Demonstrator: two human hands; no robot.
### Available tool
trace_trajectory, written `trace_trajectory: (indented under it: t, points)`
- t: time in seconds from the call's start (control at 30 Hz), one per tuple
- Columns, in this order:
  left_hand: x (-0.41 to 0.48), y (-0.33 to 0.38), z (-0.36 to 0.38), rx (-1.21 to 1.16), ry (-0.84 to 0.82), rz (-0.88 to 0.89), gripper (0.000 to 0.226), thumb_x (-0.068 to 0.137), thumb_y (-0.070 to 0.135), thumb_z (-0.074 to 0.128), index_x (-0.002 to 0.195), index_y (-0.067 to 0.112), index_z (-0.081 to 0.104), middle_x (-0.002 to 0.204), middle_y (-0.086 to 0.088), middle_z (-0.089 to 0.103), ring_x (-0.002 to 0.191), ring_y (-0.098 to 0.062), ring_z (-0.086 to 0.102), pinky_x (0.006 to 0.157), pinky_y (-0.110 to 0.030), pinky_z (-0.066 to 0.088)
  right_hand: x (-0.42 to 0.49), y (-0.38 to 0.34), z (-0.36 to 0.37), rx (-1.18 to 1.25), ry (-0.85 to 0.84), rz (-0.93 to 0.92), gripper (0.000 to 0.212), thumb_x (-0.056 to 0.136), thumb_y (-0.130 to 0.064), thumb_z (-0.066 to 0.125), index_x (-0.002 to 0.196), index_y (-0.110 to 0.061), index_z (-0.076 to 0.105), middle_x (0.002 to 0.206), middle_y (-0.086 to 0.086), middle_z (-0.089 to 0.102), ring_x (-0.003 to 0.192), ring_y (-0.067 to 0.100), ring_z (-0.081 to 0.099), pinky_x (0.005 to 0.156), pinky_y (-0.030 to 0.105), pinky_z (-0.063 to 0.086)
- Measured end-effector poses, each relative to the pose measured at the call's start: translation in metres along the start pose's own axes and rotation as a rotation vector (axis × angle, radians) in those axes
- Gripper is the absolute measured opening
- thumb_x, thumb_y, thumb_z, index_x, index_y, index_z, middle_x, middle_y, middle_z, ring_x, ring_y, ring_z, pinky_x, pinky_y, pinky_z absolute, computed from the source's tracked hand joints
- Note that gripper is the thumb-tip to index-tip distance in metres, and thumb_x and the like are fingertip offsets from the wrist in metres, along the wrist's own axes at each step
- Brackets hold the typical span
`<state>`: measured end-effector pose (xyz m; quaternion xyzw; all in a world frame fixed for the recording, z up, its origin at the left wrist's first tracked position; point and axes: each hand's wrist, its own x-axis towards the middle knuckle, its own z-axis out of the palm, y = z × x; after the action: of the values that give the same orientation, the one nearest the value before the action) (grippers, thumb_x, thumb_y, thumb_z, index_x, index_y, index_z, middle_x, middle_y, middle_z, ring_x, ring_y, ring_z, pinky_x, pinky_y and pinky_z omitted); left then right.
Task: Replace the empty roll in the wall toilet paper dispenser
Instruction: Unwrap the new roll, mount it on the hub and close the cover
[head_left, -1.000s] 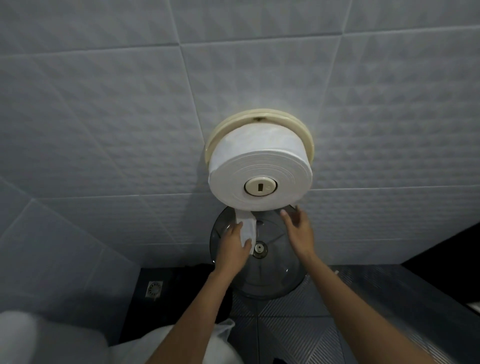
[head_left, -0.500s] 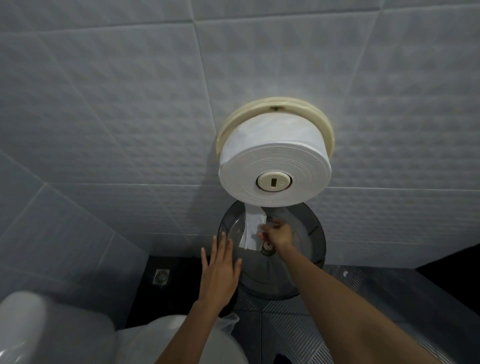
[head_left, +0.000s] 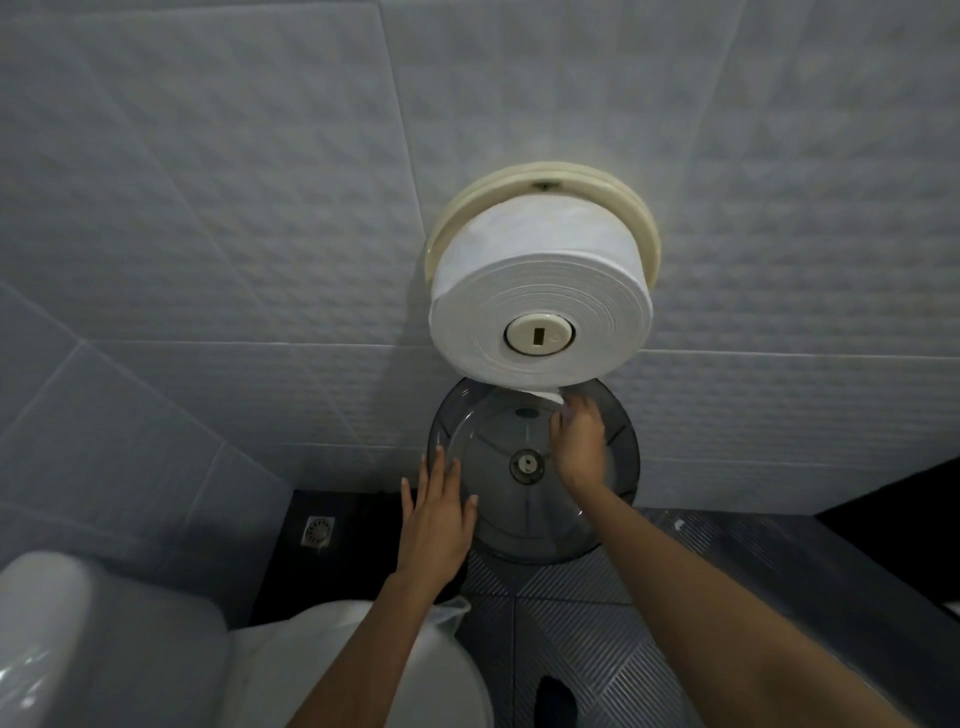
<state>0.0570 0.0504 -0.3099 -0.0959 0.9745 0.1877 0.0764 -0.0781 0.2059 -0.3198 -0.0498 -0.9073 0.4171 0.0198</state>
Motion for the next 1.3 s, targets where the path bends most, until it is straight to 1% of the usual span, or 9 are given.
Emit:
trace_trajectory:
  t: [0.13,0.23,0.4,0.53,0.7,0.8,0.97,1.07,1.3]
  points:
    - [-0.002,-0.001,0.0,-0.001,0.005,0.007,0.058,0.101,0.039,0.027,0.152,0.014,0.013,0.162,-0.006,-0.005,0.149,-0.02,-0.007,0.12,-0.046,-0.004,-0.009,0.02,0.008,-0.364,-0.515,-0.065,0.047,0.095,-0.027,0.047,0.134,-0.001,0.041,0.142,0.018,0.041,0.13,0.035,0.039,0.107,0.04,0.036]
    - [-0.002,-0.002,0.0,0.02,-0.004,0.019,0.058,0.101,0.039,0.027,0.152,0.015,0.011,0.161,-0.005,-0.008,0.149,-0.019,-0.009,0.119,-0.046,-0.005,-0.018,0.025,0.007,-0.419,-0.627,-0.061,0.059,0.097,-0.038,0.038,0.147,-0.013,0.021,0.159,0.009,0.016,0.142,0.032,0.025,0.114,0.047,0.027]
    - [-0.007,-0.007,-0.005,0.073,-0.019,0.068,0.06,0.101,0.039,0.027,0.152,0.014,0.008,0.161,-0.007,-0.009,0.148,-0.02,-0.011,0.119,-0.047,-0.005,-0.042,0.015,-0.014,-0.445,-0.573,-0.128,0.059,0.099,-0.039,0.035,0.15,-0.017,0.015,0.161,0.006,0.006,0.144,0.033,0.018,0.114,0.045,0.026]
    - [-0.01,-0.01,-0.014,0.119,-0.021,0.119,0.06,0.101,0.039,0.028,0.152,0.015,0.008,0.161,-0.007,-0.008,0.148,-0.023,-0.014,0.118,-0.049,-0.007,-0.076,0.009,-0.04,-0.544,-0.392,-0.286,0.055,0.097,-0.039,0.036,0.144,-0.012,0.03,0.157,0.011,0.021,0.143,0.031,0.023,0.115,0.044,0.023]
    - [-0.011,-0.013,-0.023,0.205,-0.043,0.222,0.061,0.101,0.04,0.027,0.152,0.014,0.006,0.162,-0.007,-0.005,0.148,-0.022,-0.012,0.117,-0.043,-0.011,-0.128,0.023,-0.074,-0.676,-0.268,-0.386,0.073,0.092,-0.063,0.011,0.133,-0.017,0.051,0.15,0.01,0.039,0.14,0.034,0.033,0.116,0.053,0.013]
    - [-0.004,-0.01,-0.026,0.231,-0.054,0.301,0.06,0.101,0.039,0.026,0.152,0.014,0.006,0.162,-0.007,-0.004,0.149,-0.021,-0.01,0.116,-0.039,-0.013,-0.146,0.042,-0.081,-0.718,-0.315,-0.325,0.075,0.085,-0.075,0.022,0.131,-0.024,0.052,0.149,0.007,0.041,0.139,0.036,0.033,0.113,0.056,0.004]
    - [0.027,0.012,-0.023,0.268,-0.122,0.446,0.061,0.101,0.04,0.027,0.152,0.013,0.008,0.162,-0.005,-0.002,0.149,-0.019,-0.008,0.119,-0.037,-0.007,-0.144,0.057,-0.075,-0.703,-0.295,-0.241,0.059,0.071,-0.063,0.058,0.118,-0.029,0.06,0.142,0.013,0.049,0.132,0.041,0.042,0.103,0.066,0.029]
    - [0.052,0.028,-0.016,0.299,-0.178,0.528,0.061,0.101,0.041,0.027,0.153,0.015,0.01,0.162,-0.004,0.0,0.149,-0.018,-0.006,0.119,-0.037,-0.006,-0.136,0.061,-0.07,-0.667,-0.285,-0.273,0.044,0.057,-0.049,0.081,0.095,-0.029,0.07,0.139,0.012,0.053,0.134,0.043,0.036,0.101,0.069,0.03]
    - [0.1,0.041,-0.005,0.392,-0.382,0.559,0.063,0.1,0.047,0.021,0.153,0.016,0.004,0.162,-0.002,-0.002,0.149,-0.017,-0.008,0.121,-0.037,-0.003,-0.12,0.069,-0.069,-0.534,-0.199,-0.48,0.023,0.068,-0.05,0.056,0.066,-0.032,0.069,0.137,0.0,0.055,0.139,0.039,0.021,0.099,0.072,0.019]
